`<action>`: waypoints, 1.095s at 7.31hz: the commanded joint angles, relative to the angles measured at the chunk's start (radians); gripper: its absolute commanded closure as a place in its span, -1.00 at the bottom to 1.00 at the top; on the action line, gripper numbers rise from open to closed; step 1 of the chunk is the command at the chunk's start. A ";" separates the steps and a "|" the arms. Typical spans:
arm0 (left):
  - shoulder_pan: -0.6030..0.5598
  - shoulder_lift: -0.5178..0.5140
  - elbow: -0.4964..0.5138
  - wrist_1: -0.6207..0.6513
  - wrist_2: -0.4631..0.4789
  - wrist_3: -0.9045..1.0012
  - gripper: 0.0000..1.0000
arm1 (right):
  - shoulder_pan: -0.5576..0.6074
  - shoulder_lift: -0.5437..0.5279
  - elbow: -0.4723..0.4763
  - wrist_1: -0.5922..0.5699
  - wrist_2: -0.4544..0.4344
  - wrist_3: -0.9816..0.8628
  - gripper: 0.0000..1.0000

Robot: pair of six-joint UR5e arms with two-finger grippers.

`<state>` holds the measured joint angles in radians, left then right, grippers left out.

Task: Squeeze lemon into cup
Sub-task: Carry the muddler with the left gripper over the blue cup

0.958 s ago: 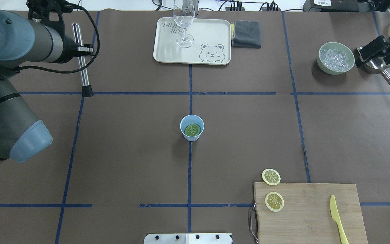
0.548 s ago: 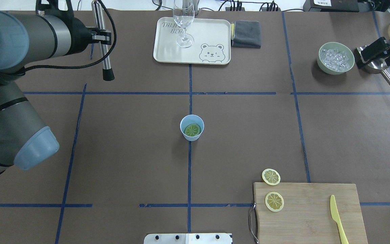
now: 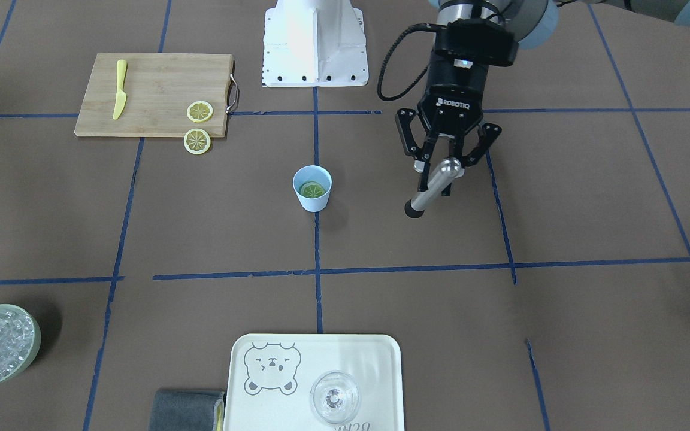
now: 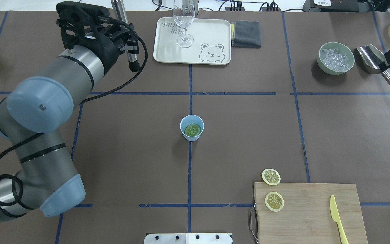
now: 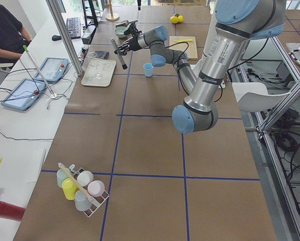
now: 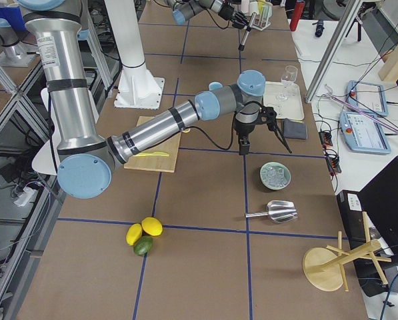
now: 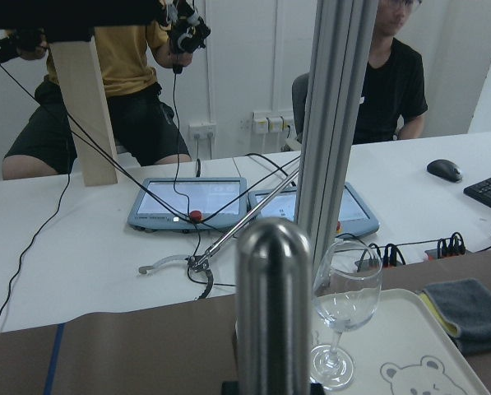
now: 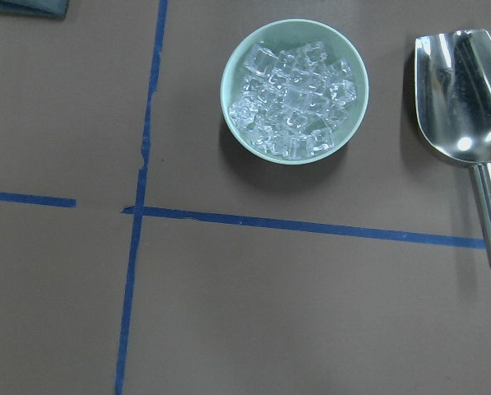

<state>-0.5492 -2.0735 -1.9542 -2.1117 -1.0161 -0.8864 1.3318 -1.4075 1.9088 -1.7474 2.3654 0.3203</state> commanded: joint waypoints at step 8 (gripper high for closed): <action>0.252 -0.135 0.248 -0.318 0.194 0.182 1.00 | 0.033 -0.061 -0.005 0.002 -0.005 -0.003 -1.00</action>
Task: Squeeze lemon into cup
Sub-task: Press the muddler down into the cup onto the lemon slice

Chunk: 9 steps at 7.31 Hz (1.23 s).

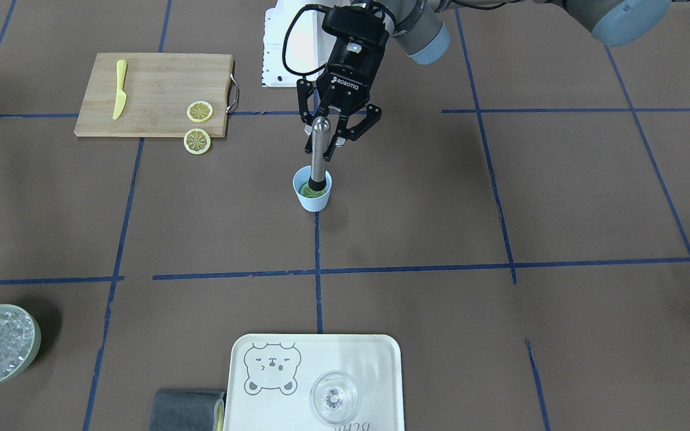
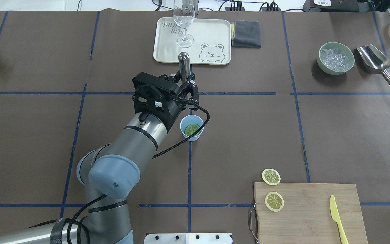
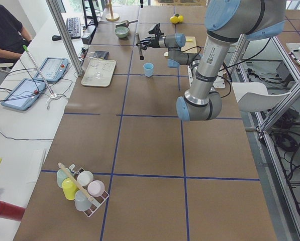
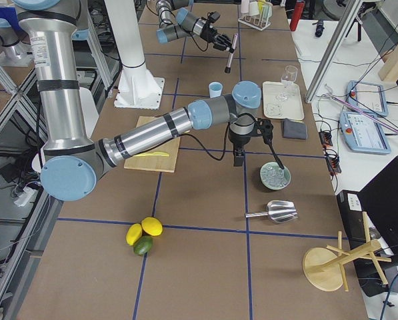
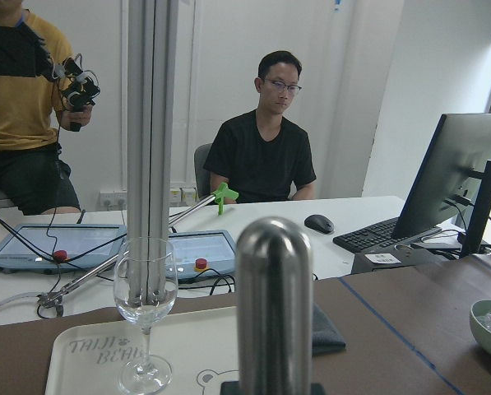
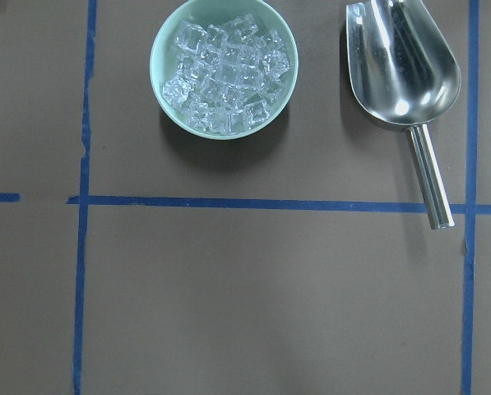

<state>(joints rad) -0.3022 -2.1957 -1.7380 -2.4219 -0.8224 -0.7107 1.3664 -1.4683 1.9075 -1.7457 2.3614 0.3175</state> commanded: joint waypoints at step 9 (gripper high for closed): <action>0.086 -0.010 0.156 -0.126 0.092 0.000 1.00 | -0.001 -0.001 -0.012 0.000 -0.001 0.000 -1.00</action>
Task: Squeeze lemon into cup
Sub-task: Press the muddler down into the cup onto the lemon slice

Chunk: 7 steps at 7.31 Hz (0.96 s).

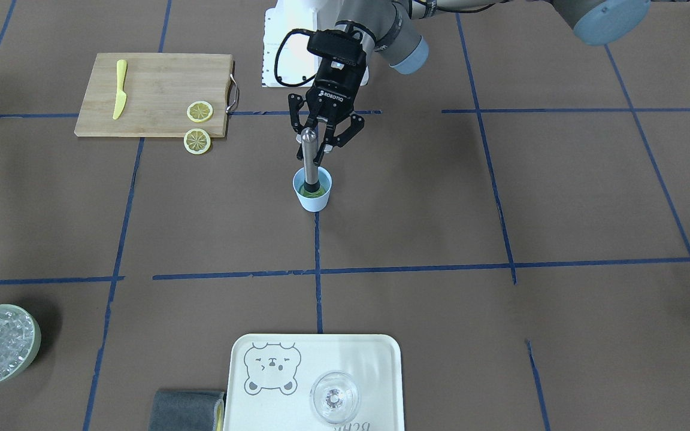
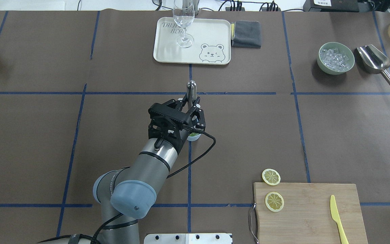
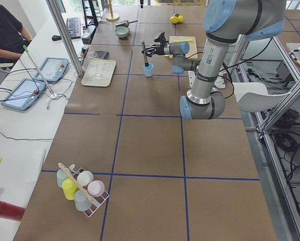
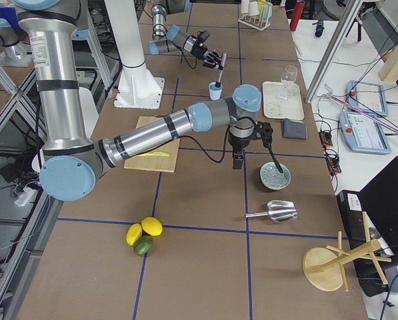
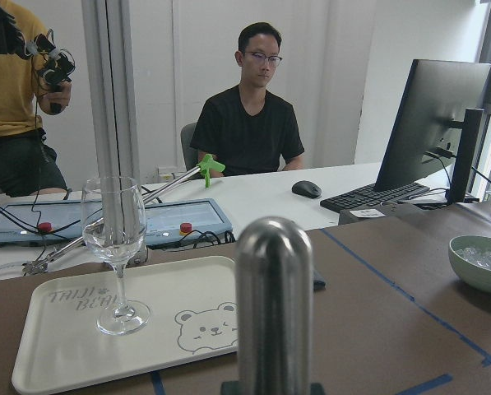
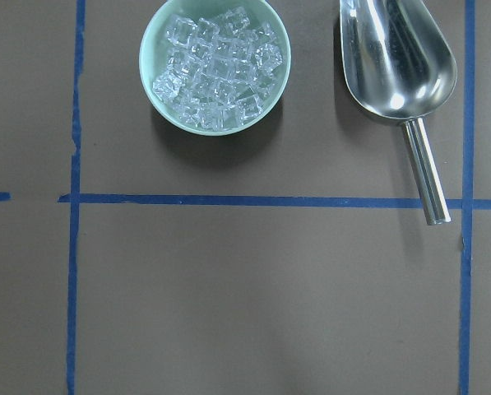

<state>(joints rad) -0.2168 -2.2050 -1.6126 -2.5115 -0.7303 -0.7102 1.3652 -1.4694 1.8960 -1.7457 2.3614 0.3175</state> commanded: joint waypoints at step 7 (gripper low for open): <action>0.028 0.005 0.089 -0.073 -0.001 0.000 1.00 | 0.000 0.001 -0.003 0.000 0.001 0.000 -1.00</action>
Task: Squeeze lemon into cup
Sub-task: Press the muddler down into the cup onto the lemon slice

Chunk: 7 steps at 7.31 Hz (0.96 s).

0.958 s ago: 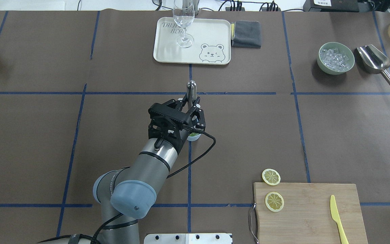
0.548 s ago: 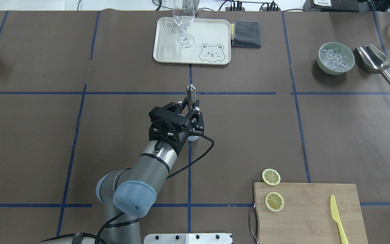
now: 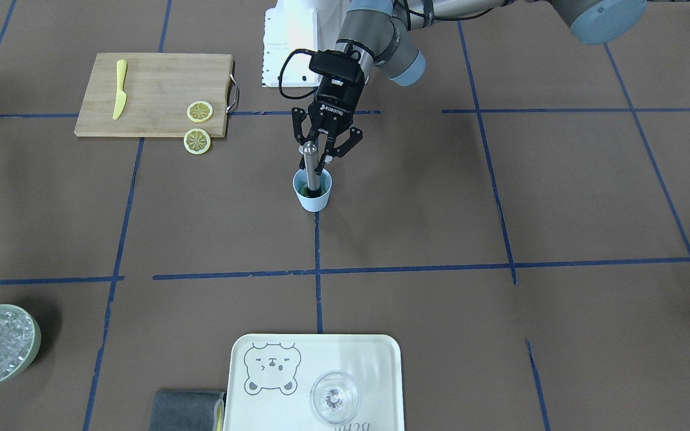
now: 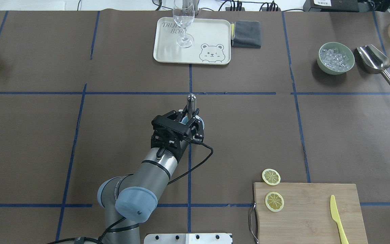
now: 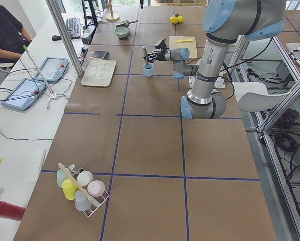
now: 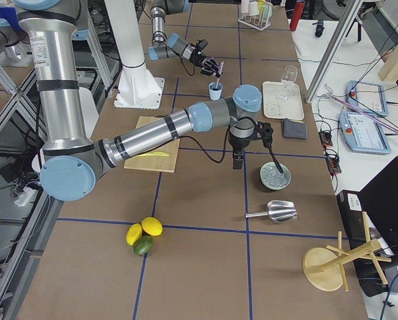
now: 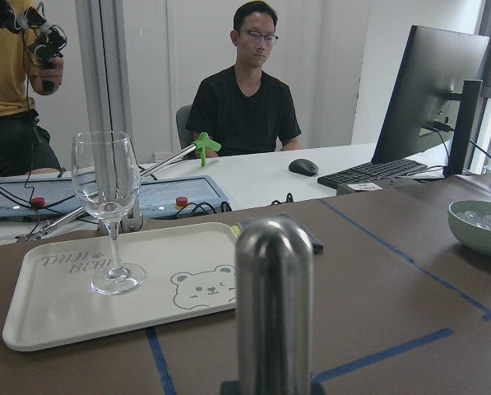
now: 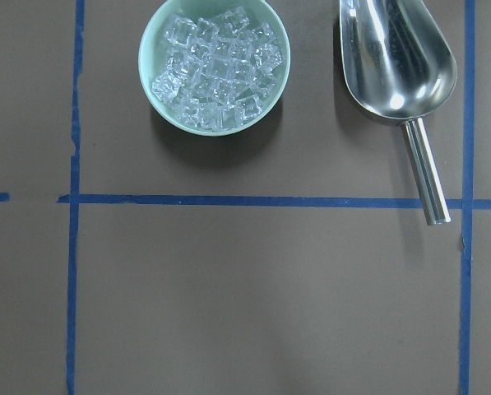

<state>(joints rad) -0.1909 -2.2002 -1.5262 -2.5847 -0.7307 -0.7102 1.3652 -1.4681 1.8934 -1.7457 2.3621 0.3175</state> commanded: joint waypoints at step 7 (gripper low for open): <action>-0.056 0.001 -0.156 -0.040 -0.025 0.107 1.00 | 0.017 0.000 0.009 0.000 0.008 0.000 -1.00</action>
<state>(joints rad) -0.2312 -2.1992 -1.6412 -2.6107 -0.7465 -0.6444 1.3808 -1.4679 1.9014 -1.7457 2.3700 0.3176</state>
